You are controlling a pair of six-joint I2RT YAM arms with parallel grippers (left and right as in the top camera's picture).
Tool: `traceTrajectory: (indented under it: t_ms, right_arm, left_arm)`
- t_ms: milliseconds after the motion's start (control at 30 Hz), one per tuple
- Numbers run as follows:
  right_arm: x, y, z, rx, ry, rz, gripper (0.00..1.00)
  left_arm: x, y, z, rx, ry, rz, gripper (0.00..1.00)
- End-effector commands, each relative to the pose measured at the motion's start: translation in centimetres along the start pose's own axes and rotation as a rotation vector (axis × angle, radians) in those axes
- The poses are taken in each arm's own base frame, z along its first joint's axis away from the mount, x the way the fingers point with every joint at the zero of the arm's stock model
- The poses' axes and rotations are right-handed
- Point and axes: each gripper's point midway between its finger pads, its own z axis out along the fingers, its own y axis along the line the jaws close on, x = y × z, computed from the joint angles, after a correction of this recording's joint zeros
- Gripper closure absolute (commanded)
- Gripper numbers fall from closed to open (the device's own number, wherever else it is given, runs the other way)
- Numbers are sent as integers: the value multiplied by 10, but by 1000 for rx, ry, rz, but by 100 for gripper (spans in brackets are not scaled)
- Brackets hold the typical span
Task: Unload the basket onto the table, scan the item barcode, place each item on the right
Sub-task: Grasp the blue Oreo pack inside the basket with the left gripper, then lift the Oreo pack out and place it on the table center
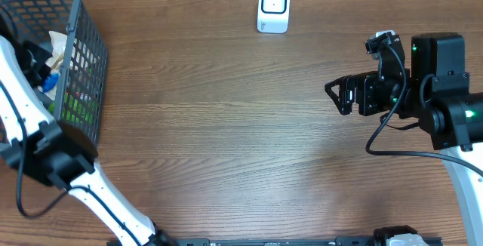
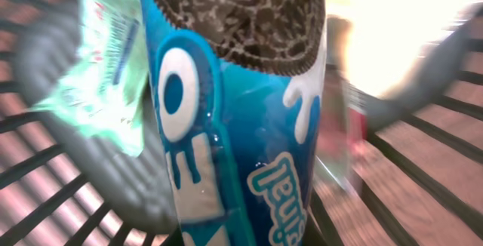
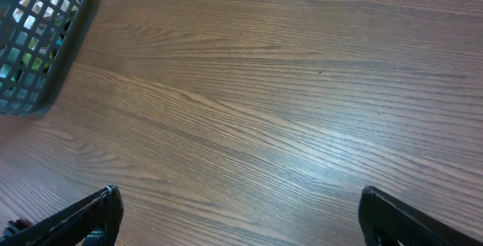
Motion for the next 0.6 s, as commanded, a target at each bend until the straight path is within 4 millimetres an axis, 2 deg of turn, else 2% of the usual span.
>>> traceTrajectory:
  t_ms: [0, 133, 200, 300, 433, 567]
  right_arm:
    - [-11, 6, -7, -12, -36, -15, 0]
    - [-16, 8, -12, -13, -57, -23, 1]
    - [-21, 10, -16, -13, -72, -30, 2]
    - [-28, 13, -23, -13, -96, -40, 3]
    - [-33, 15, -26, -14, -111, -21, 3]
    - [-32, 14, -26, -12, -107, 8, 3]
  left_arm:
    - [9, -16, -94, 106, -181, 125, 96]
    - [41, -37, -152, 174, -273, 296, 96]
    - [63, -50, -175, 205, -301, 398, 96]
    - [102, -74, -196, 253, -308, 563, 96]
    - [163, -119, -200, 322, -257, 798, 96]
    - [213, -143, -176, 304, -142, 918, 96]
